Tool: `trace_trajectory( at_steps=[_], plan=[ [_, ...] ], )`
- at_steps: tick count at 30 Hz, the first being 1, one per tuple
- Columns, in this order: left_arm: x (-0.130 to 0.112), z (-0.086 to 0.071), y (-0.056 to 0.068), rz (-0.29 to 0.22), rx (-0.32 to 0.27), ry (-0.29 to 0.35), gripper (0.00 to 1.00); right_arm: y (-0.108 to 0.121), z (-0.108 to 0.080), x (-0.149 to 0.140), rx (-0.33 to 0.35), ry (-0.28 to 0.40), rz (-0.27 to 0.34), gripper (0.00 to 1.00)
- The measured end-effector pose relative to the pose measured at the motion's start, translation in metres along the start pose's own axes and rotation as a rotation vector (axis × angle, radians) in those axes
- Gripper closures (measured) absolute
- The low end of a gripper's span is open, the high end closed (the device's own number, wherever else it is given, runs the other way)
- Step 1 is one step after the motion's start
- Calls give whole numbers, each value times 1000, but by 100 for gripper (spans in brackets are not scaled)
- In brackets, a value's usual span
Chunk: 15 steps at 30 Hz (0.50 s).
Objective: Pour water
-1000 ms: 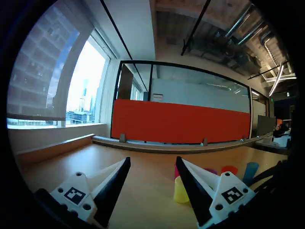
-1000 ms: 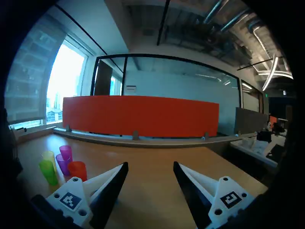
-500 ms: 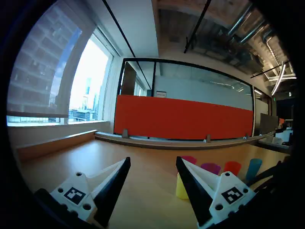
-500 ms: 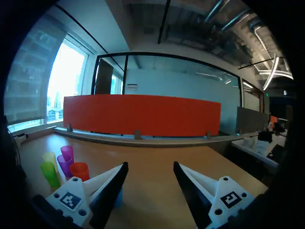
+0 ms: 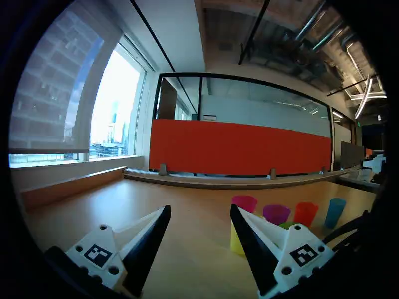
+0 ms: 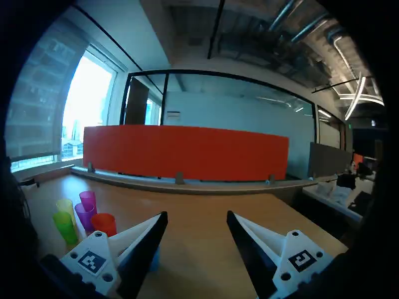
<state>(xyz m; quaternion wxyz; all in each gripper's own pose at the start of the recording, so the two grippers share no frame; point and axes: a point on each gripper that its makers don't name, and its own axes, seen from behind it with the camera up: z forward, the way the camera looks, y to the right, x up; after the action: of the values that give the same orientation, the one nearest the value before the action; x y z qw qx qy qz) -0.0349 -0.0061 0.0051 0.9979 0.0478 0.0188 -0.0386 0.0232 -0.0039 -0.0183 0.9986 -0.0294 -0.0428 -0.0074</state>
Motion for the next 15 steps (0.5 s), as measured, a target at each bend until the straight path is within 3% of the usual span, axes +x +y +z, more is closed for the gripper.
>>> trace_trajectory(
  at_steps=[15],
  plan=[
    [-9, 2, -2, 68, 23, -21, 12, -1, -2, 2, -3, 3, -12, 9]
  ],
)
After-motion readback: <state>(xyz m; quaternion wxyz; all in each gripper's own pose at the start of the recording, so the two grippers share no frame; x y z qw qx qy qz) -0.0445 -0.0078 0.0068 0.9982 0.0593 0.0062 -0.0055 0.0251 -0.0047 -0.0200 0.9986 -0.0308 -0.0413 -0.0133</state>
